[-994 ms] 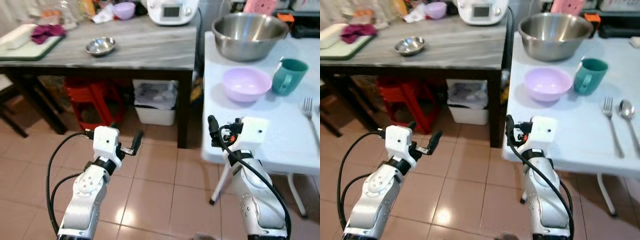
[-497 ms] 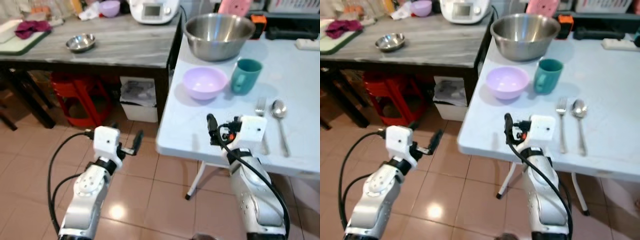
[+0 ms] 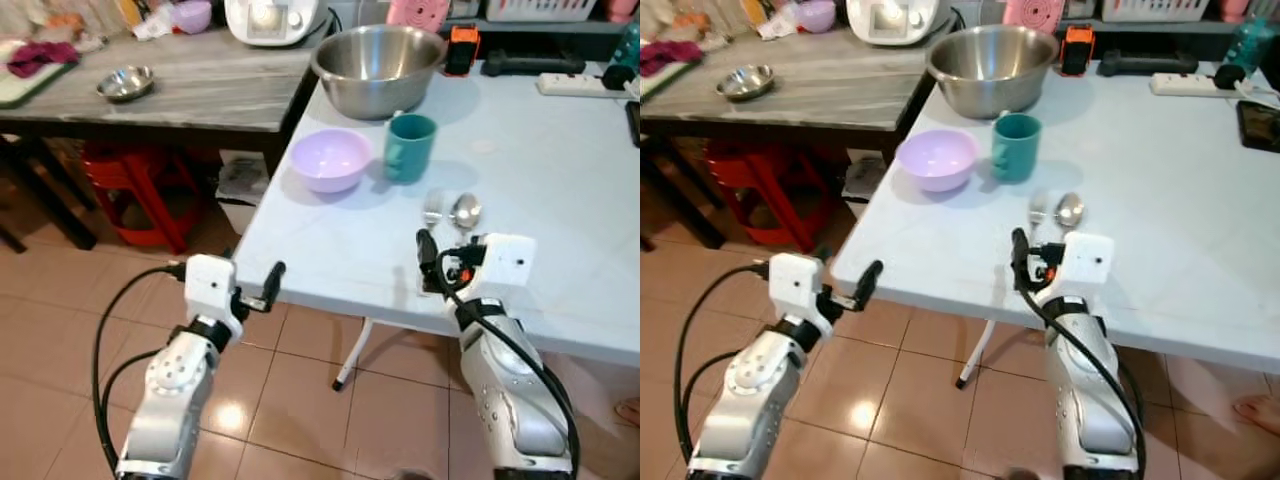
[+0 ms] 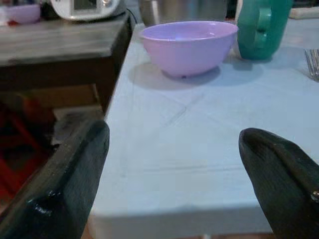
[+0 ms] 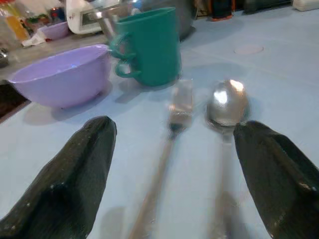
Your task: Setting the table
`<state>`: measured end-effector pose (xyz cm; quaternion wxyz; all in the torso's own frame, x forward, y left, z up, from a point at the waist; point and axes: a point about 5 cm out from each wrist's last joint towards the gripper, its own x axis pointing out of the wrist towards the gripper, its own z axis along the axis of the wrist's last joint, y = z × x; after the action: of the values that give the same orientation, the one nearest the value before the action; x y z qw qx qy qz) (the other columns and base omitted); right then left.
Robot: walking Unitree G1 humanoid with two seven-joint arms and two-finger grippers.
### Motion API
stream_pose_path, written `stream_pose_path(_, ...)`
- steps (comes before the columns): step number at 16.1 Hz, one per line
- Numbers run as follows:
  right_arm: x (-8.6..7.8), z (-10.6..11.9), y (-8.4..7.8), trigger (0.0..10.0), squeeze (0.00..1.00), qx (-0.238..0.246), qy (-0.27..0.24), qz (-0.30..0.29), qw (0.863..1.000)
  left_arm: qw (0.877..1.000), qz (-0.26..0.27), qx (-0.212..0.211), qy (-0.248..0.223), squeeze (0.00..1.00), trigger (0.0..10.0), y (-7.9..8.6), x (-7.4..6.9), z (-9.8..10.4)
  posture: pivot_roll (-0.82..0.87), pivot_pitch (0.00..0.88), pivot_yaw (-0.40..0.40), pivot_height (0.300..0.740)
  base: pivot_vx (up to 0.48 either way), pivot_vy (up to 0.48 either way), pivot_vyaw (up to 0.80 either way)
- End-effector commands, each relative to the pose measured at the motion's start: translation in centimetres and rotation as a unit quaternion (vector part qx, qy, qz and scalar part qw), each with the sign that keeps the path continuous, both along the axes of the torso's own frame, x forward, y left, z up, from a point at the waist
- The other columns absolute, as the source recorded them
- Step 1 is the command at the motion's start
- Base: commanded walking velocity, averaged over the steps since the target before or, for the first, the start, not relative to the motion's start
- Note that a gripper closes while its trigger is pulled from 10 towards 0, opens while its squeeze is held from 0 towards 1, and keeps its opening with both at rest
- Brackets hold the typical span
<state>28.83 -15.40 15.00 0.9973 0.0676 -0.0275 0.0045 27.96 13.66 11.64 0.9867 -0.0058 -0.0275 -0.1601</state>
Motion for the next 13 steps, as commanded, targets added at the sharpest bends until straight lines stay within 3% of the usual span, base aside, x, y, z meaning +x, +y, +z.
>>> stream_pose_path(1, -0.2, 0.1, -0.1, 10.0, 0.00, 0.004, -0.001, -0.004, 1.000, 1.000, -0.005, 0.004, 0.009, 0.00, 10.0, 0.0, -0.2, -0.4, -0.15, 0.130, 0.113, 0.740, 0.000, 0.000, 0.00)
stream_pose_path(5, 0.1, 0.2, 0.1, 10.0, 0.00, 0.018, -0.002, -0.008, 1.000, 0.999, -0.046, 0.013, 0.013, 0.00, 10.0, -0.5, -0.5, -0.7, -0.15, 0.134, 0.113, 0.740, 0.000, 0.000, 0.00)
stream_pose_path(10, 0.2, 0.4, 0.5, 10.0, 0.00, 0.020, -0.003, -0.003, 1.000, 0.998, -0.054, 0.010, 0.011, 0.00, 10.0, -0.7, -0.4, -0.5, -0.15, 0.138, 0.112, 0.740, 0.000, 0.000, 0.00)
stream_pose_path(13, 0.8, 1.5, 1.1, 10.0, 0.00, -0.010, -0.032, 0.014, 0.999, 0.999, -0.045, -0.019, 0.000, 0.00, 10.0, -0.9, 0.3, 0.4, -0.15, 0.136, 0.110, 0.740, 0.000, 0.000, 0.18)
